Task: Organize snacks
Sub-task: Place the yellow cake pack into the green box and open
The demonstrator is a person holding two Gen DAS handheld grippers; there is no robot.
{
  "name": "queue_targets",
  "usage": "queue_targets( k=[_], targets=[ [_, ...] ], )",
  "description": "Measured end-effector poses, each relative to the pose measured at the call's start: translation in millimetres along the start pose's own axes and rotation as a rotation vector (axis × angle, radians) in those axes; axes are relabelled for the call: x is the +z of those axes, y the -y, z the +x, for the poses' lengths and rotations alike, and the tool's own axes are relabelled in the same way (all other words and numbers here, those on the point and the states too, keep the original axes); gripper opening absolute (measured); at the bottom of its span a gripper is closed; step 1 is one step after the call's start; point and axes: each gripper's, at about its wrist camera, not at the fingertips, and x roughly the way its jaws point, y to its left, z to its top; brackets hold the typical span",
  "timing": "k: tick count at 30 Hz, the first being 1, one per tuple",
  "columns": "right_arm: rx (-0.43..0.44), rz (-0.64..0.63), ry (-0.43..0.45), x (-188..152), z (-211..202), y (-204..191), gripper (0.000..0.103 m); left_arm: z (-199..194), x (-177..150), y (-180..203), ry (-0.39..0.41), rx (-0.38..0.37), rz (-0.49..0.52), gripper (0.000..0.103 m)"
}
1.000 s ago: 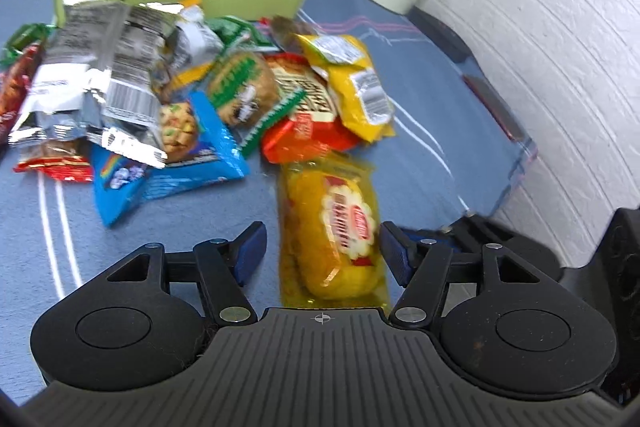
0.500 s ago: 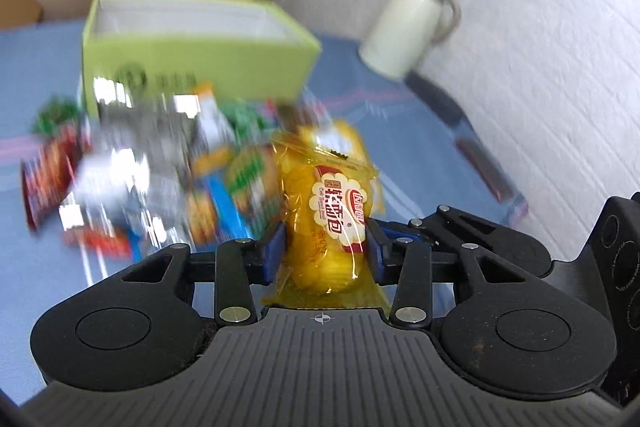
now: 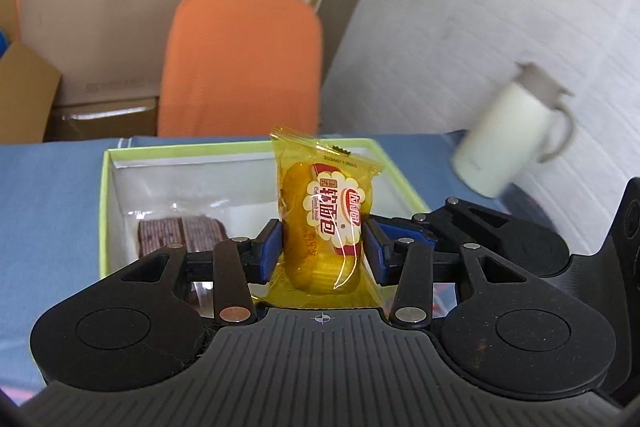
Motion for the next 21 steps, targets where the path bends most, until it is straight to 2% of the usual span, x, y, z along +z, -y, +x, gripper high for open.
queue_targets(
  k=[3, 6, 7, 8, 10, 12, 15, 18, 21],
  targets=[
    [0.013, 0.019, -0.053, -3, 26, 15, 0.076, 31, 4, -15, -0.04, 0.013, -0.032, 0.026],
    [0.003, 0.027, -0.063, -9, 34, 20, 0.079, 44, 3, -25, -0.03, 0.038, -0.038, 0.05],
    [-0.003, 0.031, -0.057, -11, 32, 22, 0.08, 42, 2, -27, -0.019, 0.051, -0.043, 0.054],
    [-0.007, 0.037, -0.049, -11, 28, 25, 0.081, 39, 2, -30, -0.009, 0.05, -0.049, 0.055],
    [-0.021, 0.05, -0.025, -12, 13, 30, 0.082, 29, 3, -33, 0.006, 0.039, -0.064, 0.055],
    [-0.049, 0.049, 0.012, -15, -10, 31, 0.089, 12, 3, -32, 0.032, 0.038, -0.068, 0.056],
    [-0.096, 0.063, 0.069, -26, -50, 28, 0.093, -18, -5, -23, 0.074, 0.03, -0.061, 0.063],
    [-0.117, 0.095, 0.081, -51, -86, 20, 0.093, -47, -27, -8, 0.096, -0.01, -0.059, 0.066],
    [-0.143, 0.14, 0.045, -91, -111, 8, 0.093, -70, -62, 6, 0.096, -0.069, -0.08, 0.067]
  ],
)
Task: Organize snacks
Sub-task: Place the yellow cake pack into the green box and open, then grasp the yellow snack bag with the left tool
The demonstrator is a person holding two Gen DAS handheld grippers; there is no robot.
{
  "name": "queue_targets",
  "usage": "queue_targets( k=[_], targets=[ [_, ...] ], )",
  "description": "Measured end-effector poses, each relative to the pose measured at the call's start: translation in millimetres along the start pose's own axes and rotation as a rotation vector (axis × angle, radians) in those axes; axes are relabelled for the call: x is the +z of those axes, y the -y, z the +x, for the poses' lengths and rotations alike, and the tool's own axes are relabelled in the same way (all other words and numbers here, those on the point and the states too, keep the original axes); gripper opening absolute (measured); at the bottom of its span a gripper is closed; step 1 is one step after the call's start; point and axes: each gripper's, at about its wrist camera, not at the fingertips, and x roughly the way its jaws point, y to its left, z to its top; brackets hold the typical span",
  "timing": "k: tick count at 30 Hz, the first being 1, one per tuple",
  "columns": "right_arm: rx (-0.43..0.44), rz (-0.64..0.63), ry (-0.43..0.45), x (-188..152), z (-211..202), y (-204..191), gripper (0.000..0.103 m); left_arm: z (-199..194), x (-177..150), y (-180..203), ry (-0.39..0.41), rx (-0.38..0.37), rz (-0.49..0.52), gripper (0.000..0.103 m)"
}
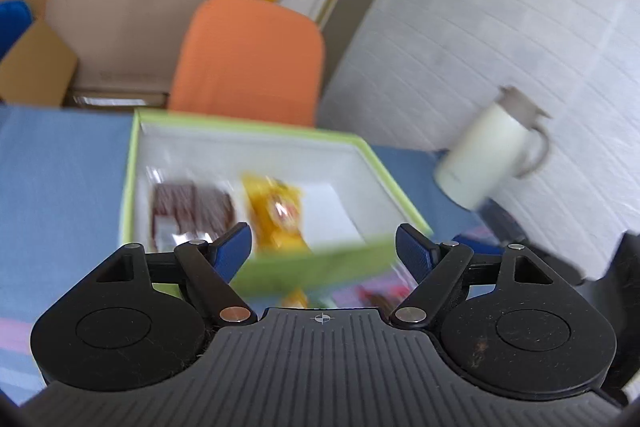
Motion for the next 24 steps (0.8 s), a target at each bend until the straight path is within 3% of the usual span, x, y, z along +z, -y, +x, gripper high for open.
queue_targets(
  k=[4, 9, 16, 20, 21, 24],
  targets=[
    [-0.09, 0.035, -0.032, -54, -27, -8, 0.093, -13, -52, 13, -0.036, -0.064, -0.054, 0.067],
    [-0.139, 0.094, -0.087, -86, -25, -8, 0.093, -22, -100, 28, -0.076, -0.109, -0.119, 0.067],
    [-0.164, 0.242, -0.103, -107, -36, 14, 0.093, -15, -115, 44, -0.118, -0.085, -0.123, 0.068],
    [-0.136, 0.213, -0.086, -113, -45, 7, 0.093, 3, -116, 61, -0.151, -0.109, -0.118, 0.071],
    [-0.135, 0.205, -0.086, -114, -45, 6, 0.093, 8, -115, 66, -0.15, -0.1, -0.12, 0.075],
    [-0.145, 0.177, -0.086, -118, -45, 2, 0.093, 23, -112, 82, -0.152, -0.073, -0.103, 0.075]
  ],
)
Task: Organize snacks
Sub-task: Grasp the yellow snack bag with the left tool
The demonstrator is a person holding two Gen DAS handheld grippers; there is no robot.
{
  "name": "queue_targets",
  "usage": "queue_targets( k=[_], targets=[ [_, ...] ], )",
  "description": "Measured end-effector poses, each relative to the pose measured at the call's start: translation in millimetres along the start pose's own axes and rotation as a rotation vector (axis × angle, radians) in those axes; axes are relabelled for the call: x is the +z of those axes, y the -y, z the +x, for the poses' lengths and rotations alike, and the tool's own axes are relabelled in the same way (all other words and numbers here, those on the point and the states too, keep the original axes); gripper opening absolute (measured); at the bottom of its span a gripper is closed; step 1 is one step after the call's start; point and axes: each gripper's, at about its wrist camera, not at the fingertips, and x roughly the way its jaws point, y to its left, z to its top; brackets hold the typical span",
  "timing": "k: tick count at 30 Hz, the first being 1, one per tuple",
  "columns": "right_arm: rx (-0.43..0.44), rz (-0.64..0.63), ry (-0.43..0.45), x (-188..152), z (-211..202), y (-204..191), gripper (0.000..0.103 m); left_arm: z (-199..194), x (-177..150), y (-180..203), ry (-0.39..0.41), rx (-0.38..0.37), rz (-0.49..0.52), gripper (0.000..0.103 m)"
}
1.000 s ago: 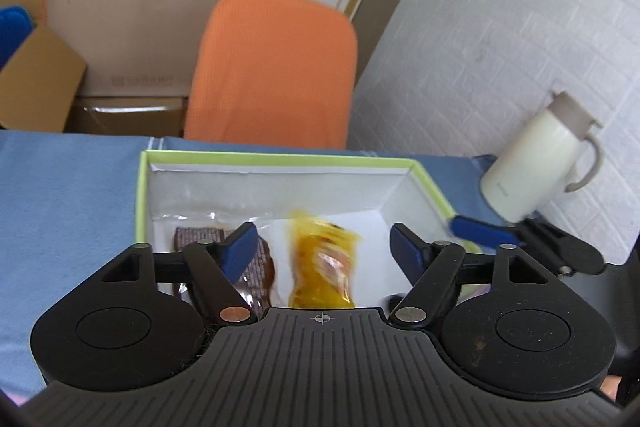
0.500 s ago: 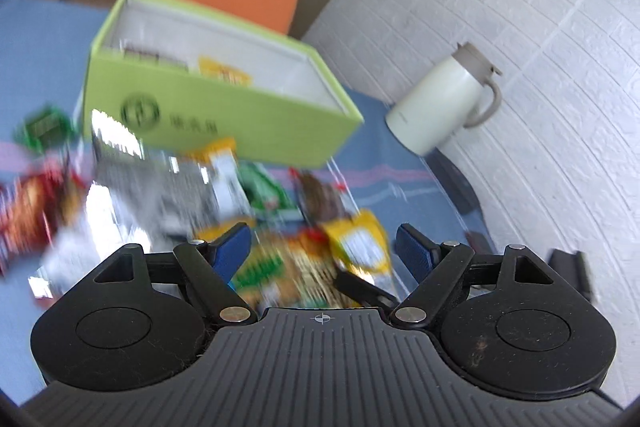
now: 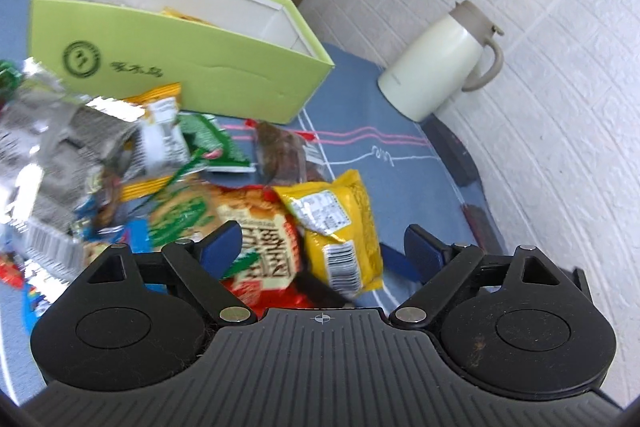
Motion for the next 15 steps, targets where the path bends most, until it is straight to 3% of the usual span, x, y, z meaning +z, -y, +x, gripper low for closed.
queue_targets(
  k=[2, 6, 12, 15],
  targets=[
    [-0.005, 0.005, 0.006, -1, -3, 3, 0.093, 3, 2, 7, -0.004, -0.033, 0.002, 0.063],
    [-0.017, -0.014, 0.016, 5, -1, 7, 0.093, 8, 7, 14, -0.01, -0.076, 0.001, 0.066],
    [-0.018, 0.05, -0.024, 8, 7, 23, 0.093, 42, 3, 7, -0.14, -0.122, -0.098, 0.06],
    [-0.012, 0.015, -0.031, 6, 5, 21, 0.093, 53, 2, 12, -0.142, -0.053, -0.065, 0.06]
  ],
)
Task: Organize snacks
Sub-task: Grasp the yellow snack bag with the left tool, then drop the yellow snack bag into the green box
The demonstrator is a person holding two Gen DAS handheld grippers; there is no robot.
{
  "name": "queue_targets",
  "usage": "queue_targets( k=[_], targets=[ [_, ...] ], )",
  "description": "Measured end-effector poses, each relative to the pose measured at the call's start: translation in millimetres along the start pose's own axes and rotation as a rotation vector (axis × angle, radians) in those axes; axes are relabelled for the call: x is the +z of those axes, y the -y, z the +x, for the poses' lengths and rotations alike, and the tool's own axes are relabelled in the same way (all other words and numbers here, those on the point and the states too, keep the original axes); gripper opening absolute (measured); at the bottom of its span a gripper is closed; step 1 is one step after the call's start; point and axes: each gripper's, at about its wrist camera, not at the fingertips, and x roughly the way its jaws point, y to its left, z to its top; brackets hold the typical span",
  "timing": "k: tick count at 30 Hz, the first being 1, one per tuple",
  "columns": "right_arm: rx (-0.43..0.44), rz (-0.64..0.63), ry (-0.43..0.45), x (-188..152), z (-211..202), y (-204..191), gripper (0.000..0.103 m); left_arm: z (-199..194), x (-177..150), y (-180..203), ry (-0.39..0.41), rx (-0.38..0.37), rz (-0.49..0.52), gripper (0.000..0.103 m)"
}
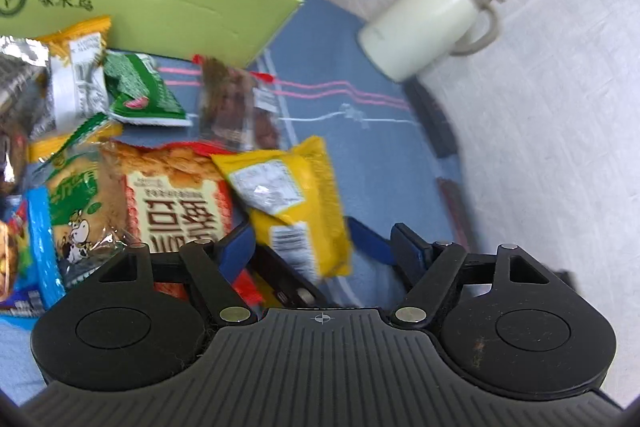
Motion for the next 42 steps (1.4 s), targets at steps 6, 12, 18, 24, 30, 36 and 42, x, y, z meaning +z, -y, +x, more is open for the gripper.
queue_targets(
  k=[6, 12, 18, 24, 30, 36, 42],
  targets=[
    [-0.038, -0.104, -0.032, -3, 4, -14, 0.094, 14, -1, 6, -0.009, 0.04, 0.031, 0.063],
    [0.022, -0.148, -0.07, 0, 1, -6, 0.098, 15, -3, 9, 0.002, 0.055, 0.048, 0.066],
    [-0.012, -0.154, -0.042, 11, 13, -6, 0.098, 13, -4, 6, 0.009, 0.046, 0.041, 0.062],
    [-0.007, -0.164, -0.024, 4, -5, -19, 0.057, 13, -12, 3, 0.008, 0.07, 0.047, 0.01],
    [-0.026, -0.193, 0.061, 23, -44, -38, 0.058, -28, -11, 10, 0.067, -0.046, 0.039, 0.007],
    [0.038, -0.264, 0.158, 63, -43, -64, 0.059, -77, 18, 5, 0.186, -0.05, 0.046, 0.007],
    [0.098, -0.297, 0.168, 142, 34, -62, 0.059, -77, 107, -7, 0.245, 0.045, 0.072, 0.008]
  ],
)
